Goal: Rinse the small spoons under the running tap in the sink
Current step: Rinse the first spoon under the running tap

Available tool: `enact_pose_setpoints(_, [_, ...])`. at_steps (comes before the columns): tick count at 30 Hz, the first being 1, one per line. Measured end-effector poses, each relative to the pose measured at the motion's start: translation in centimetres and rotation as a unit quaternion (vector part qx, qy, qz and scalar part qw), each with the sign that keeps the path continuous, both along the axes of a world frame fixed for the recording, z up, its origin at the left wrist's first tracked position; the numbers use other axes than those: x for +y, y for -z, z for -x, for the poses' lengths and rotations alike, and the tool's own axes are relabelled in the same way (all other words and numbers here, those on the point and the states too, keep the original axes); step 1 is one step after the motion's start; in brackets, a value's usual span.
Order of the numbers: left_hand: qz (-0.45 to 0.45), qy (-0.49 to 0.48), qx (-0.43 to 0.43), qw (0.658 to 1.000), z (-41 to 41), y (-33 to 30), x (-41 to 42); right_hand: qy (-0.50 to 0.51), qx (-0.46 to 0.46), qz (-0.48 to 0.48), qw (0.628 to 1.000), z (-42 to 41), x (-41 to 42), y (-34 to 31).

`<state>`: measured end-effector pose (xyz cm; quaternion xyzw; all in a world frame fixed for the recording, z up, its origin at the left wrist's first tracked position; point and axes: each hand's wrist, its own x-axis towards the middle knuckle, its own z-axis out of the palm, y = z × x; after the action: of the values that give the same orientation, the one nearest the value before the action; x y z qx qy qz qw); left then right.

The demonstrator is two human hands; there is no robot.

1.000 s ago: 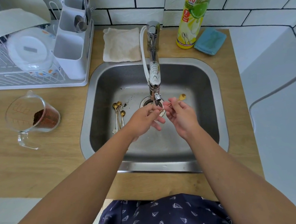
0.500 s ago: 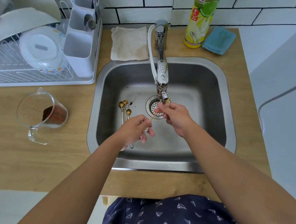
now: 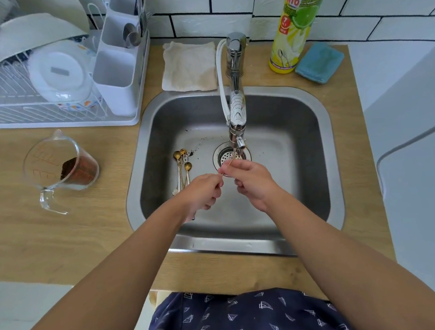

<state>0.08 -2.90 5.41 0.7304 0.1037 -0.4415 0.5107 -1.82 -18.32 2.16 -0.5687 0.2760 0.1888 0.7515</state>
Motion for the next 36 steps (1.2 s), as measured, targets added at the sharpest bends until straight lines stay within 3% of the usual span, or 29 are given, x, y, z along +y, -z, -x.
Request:
enact_pose_setpoints(2, [0.025, -0.012, 0.016, 0.999, 0.0, -0.2, 0.0, -0.006, 0.000, 0.005, 1.000, -0.2, -0.2, -0.1])
enact_pose_setpoints(6, [0.006, 0.010, -0.023, 1.000, 0.1, -0.2, -0.1, 0.090, 0.006, -0.024, 0.996, -1.0, -1.1, 0.1])
enact_pose_setpoints(11, [-0.015, 0.032, -0.090, 0.995, 0.1, 0.1, 0.1, -0.002, -0.004, 0.002, 1.000, -0.2, -0.3, -0.2])
enact_pose_setpoints(16, [-0.046, 0.094, -0.168, 0.980, 0.1, 0.3, 0.1, 0.074, 0.018, 0.022, 0.997, -0.7, -0.6, 0.2])
enact_pose_setpoints(20, [-0.032, 0.105, -0.152, 0.982, -0.1, 0.2, 0.6, 0.002, 0.013, 0.018, 1.000, 0.0, 0.3, 0.3])
enact_pose_setpoints(24, [-0.019, 0.132, -0.103, 0.986, 0.2, 0.2, 1.9, 0.123, 0.005, -0.015, 0.992, -1.1, -1.6, 0.5])
enact_pose_setpoints(29, [-0.038, 0.152, -0.083, 0.984, 0.6, 0.1, 2.3, 0.004, -0.007, 0.028, 1.000, -0.4, -0.4, 0.6])
enact_pose_setpoints(36, [-0.113, 0.204, -0.123, 0.965, 0.3, -0.1, 3.5, 0.076, -0.010, -0.005, 0.997, -1.2, 0.4, 0.5])
